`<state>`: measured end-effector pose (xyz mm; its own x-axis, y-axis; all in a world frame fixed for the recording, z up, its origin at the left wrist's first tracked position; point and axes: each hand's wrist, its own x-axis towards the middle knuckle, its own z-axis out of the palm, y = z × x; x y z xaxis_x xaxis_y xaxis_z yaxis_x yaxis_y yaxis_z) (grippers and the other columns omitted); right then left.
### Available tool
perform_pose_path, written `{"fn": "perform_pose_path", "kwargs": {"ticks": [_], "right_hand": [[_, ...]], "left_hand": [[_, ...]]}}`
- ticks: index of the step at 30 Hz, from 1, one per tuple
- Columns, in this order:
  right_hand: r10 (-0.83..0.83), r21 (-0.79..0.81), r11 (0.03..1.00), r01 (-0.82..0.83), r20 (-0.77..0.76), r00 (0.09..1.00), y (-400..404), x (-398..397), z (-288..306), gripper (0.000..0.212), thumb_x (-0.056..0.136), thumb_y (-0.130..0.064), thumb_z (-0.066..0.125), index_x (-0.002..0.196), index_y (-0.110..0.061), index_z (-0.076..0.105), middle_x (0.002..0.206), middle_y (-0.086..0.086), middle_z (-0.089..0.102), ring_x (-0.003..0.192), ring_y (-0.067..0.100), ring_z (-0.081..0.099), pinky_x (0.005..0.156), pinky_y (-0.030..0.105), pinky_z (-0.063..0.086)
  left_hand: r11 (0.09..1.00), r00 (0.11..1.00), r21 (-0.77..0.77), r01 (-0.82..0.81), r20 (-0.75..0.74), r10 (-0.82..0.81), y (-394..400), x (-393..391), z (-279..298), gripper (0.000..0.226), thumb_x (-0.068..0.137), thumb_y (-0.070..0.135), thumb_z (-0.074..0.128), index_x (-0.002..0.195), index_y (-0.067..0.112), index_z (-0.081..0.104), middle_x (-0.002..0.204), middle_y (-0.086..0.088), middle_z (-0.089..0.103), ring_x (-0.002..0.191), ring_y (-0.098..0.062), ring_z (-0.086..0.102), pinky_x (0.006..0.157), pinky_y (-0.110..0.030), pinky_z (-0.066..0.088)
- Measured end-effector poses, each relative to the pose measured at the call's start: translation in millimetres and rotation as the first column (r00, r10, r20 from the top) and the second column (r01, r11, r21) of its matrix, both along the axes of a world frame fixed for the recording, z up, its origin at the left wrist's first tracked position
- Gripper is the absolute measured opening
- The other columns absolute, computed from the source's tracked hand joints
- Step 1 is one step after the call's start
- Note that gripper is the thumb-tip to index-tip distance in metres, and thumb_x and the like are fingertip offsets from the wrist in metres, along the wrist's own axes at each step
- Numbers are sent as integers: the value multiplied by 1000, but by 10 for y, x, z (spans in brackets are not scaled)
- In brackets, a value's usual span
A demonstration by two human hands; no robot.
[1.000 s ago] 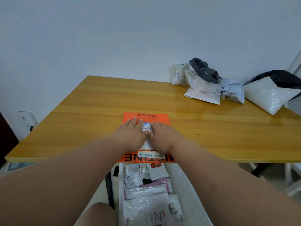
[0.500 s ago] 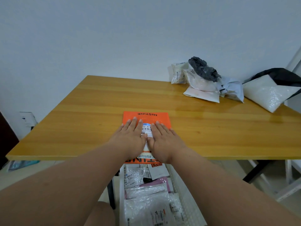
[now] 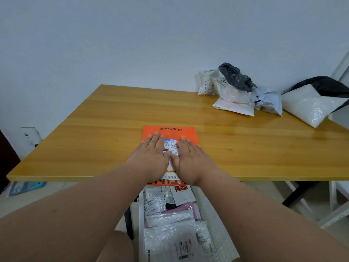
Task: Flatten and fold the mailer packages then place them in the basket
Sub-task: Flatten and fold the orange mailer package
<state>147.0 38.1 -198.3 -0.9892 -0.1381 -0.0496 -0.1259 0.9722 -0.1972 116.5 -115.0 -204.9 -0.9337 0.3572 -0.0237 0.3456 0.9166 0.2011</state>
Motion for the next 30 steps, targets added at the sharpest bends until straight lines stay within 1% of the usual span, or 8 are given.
{"fn": "perform_pose_path", "kwargs": {"ticks": [5,7,11,15,18,21,24,30], "right_hand": [[5,-11,1000,-5,8,1000,-11,24,55,57,104,-46,19,152,-15,21,165,6,5,151,19,3,123,41,4],[13,42,999,-10,-70,997,-23,49,115,52,103,-45,25,143,-14,36,159,9,22,145,26,23,117,42,20],[82,175,984,-43,-220,972,-66,90,241,31,100,-36,39,116,-13,51,120,7,48,107,27,47,84,36,36],[18,24,1000,-15,-122,992,-48,113,374,25,97,-31,43,116,-15,50,114,6,54,89,22,46,73,33,37],[50,22,999,-50,8,999,32,156,353,39,99,-40,41,131,-18,46,132,6,51,110,24,50,92,38,44],[117,99,987,-126,98,988,84,252,243,58,104,-48,23,154,-18,20,163,3,16,148,20,18,119,39,21],[104,133,984,-116,91,990,94,310,146,60,104,-49,11,157,-22,3,165,-4,-6,151,12,-4,123,40,4],[84,119,988,-95,95,992,83,279,110,60,104,-49,10,157,-22,3,165,-5,-6,151,11,-6,123,40,2]], "left_hand": [[1000,957,-20,21,-288,-26,-13,139,42,45,103,41,26,138,17,39,151,-4,28,136,-22,27,111,-37,27],[998,954,-37,56,-294,-64,-40,169,77,42,103,41,26,131,17,45,141,-3,35,124,-22,35,105,-37,33],[989,981,-70,130,-138,-138,-127,165,177,56,103,48,26,149,15,30,154,-6,26,137,-25,30,114,-37,26],[972,984,-160,171,68,-162,-169,163,220,72,101,56,17,157,15,-3,165,-3,-5,151,-20,0,122,-37,8],[967,985,-201,156,99,-138,-152,179,174,72,100,57,8,155,16,-13,163,-2,-17,150,-18,-14,123,-39,-1],[973,990,-195,124,91,-108,-123,222,148,69,101,55,7,154,17,-15,162,-2,-20,149,-17,-17,122,-38,-5],[978,991,-176,113,94,-97,-103,238,135,68,101,54,8,154,17,-16,162,-2,-21,149,-16,-19,121,-37,-7],[980,988,-162,113,125,-93,-97,222,150,68,102,53,9,154,16,-16,161,-3,-22,149,-17,-19,122,-37,-7]]}}
